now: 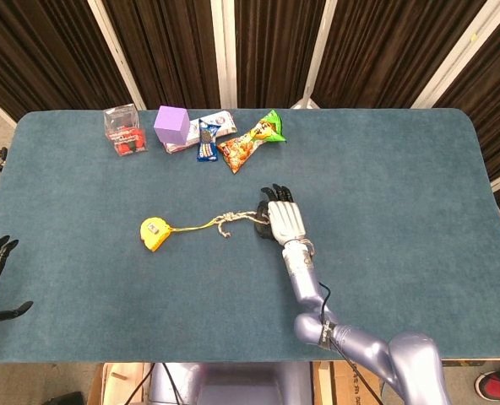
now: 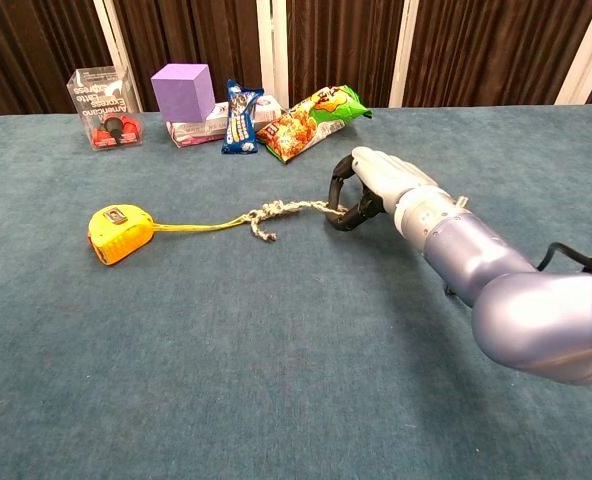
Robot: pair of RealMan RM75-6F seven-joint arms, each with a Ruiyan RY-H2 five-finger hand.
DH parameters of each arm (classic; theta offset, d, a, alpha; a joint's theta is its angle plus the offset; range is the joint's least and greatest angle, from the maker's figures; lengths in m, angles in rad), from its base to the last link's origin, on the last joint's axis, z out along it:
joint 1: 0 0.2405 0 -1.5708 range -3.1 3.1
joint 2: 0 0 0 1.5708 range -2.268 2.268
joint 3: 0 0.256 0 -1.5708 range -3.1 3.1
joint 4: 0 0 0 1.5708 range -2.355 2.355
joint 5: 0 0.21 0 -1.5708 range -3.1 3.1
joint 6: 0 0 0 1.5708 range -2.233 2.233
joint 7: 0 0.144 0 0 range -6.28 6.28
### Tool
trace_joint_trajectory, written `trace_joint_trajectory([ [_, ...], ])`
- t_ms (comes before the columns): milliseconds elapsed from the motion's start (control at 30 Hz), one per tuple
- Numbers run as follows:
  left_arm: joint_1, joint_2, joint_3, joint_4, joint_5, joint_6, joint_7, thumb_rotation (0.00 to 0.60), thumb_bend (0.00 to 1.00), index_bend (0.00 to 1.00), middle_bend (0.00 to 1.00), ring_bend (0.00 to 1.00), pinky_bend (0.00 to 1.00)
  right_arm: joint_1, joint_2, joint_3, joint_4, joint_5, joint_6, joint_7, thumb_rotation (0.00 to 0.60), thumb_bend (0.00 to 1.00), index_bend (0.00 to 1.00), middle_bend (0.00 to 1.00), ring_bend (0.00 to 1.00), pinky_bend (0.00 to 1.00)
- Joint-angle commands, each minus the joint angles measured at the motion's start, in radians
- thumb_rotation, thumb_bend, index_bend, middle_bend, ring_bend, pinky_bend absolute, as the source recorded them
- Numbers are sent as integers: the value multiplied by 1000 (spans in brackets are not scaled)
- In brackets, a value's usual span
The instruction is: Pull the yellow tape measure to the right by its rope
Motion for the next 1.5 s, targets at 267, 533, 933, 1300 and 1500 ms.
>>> trace_joint_trajectory([
  [267,1,1,0,-1,-2,0,-1,600,0,0,0,0,0,-27,49,1,-77,-5,33,-23,600,519,656,188,0,0],
  [533,3,1,2,-3,1,3,3,600,0,0,0,0,0,-74,152,-3,-231,-15,81,-63,600,567,656,188,0,0],
  [933,5,-2,1,-7,5,13,16,600,0,0,0,0,0,-167,348,-40,-485,-39,146,-125,600,574,658,188,0,0],
  [1300,7,-8,2,-3,17,25,27,600,0,0,0,0,0,-249,526,-56,-630,-25,183,-144,600,574,662,188,0,0],
  [1500,6,-10,1,-5,21,26,32,600,0,0,0,0,0,-289,610,-57,-651,-11,194,-127,600,574,666,188,0,0],
])
